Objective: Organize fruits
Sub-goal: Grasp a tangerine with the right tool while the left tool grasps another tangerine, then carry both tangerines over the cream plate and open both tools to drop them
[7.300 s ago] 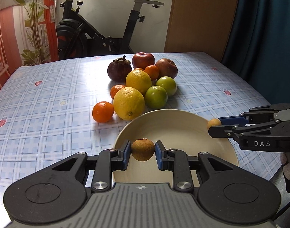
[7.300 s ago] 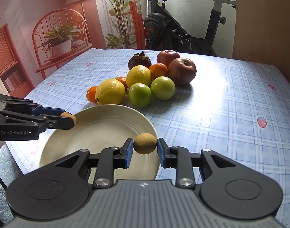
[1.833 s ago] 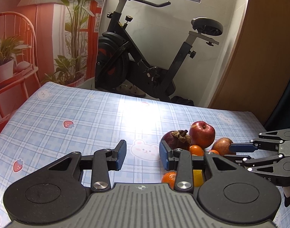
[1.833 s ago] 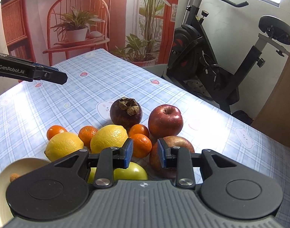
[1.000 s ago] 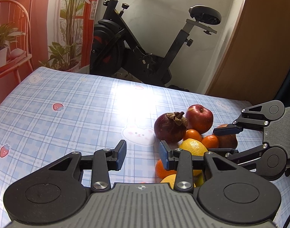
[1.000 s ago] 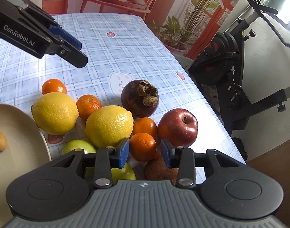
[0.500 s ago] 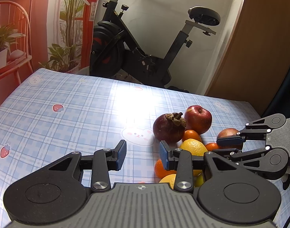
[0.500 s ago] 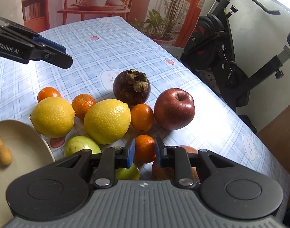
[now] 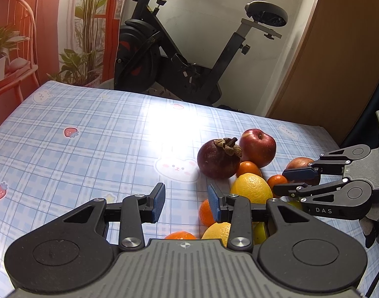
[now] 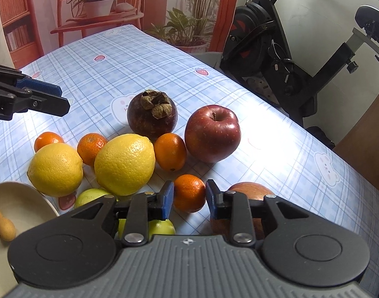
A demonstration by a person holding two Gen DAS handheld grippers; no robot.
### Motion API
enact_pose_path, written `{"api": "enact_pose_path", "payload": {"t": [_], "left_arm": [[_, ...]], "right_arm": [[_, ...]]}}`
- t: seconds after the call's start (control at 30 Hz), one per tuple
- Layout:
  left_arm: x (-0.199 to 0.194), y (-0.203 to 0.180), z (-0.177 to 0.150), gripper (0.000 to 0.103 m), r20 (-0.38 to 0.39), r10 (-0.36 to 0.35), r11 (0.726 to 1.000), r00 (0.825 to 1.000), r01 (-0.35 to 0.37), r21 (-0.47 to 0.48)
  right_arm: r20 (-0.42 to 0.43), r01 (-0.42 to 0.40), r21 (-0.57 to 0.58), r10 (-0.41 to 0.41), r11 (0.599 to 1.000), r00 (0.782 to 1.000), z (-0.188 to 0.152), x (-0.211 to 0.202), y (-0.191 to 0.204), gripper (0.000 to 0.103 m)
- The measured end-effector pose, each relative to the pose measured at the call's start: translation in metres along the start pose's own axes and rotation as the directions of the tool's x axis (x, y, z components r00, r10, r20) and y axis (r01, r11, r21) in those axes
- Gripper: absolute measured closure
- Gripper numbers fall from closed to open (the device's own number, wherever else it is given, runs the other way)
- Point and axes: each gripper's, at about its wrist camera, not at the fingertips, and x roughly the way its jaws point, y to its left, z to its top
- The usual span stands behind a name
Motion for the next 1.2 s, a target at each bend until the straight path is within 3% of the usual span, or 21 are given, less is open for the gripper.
{"api": "enact_pose_path", "payload": {"t": [0.3, 0.43, 0.67, 1.0, 1.2], "left_arm": [[0.005, 0.004, 0.002, 0.063, -0.021, -0.014, 0.999, 1.000, 0.013, -0.032], [0.011, 0.005, 0.004, 0.063, -0.039, -0.031, 0.998, 0.999, 0.029, -0.056], [0.025, -0.010, 0.005, 0.057, -0.081, -0.049, 0.999, 0.996, 0.050, 0.001], [0.051, -0.021, 0.000, 0.056, -0.180, -0.066, 0.996, 0.981, 0.075, 0.039], [0.057, -0.019, -0.003, 0.055, -0.198, -0.080, 0.996, 0.977, 0.088, 0.030]], "right_arm": [[-0.005, -0.035, 0.075, 0.035, 0.997, 0.999, -0.002, 0.005, -0.003, 0.071], [0.045, -0.034, 0.156, 0.027, 0.987, 0.999, -0.007, -0.009, -0.009, 0.072], [0.126, -0.052, 0.307, 0.013, 0.950, 0.992, -0.022, -0.034, -0.017, 0.074], [0.163, -0.066, 0.347, 0.010, 0.936, 0.987, -0.028, -0.050, -0.022, 0.074], [0.169, -0.071, 0.349, 0.011, 0.934, 0.986, -0.029, -0.050, -0.022, 0.074]]}}
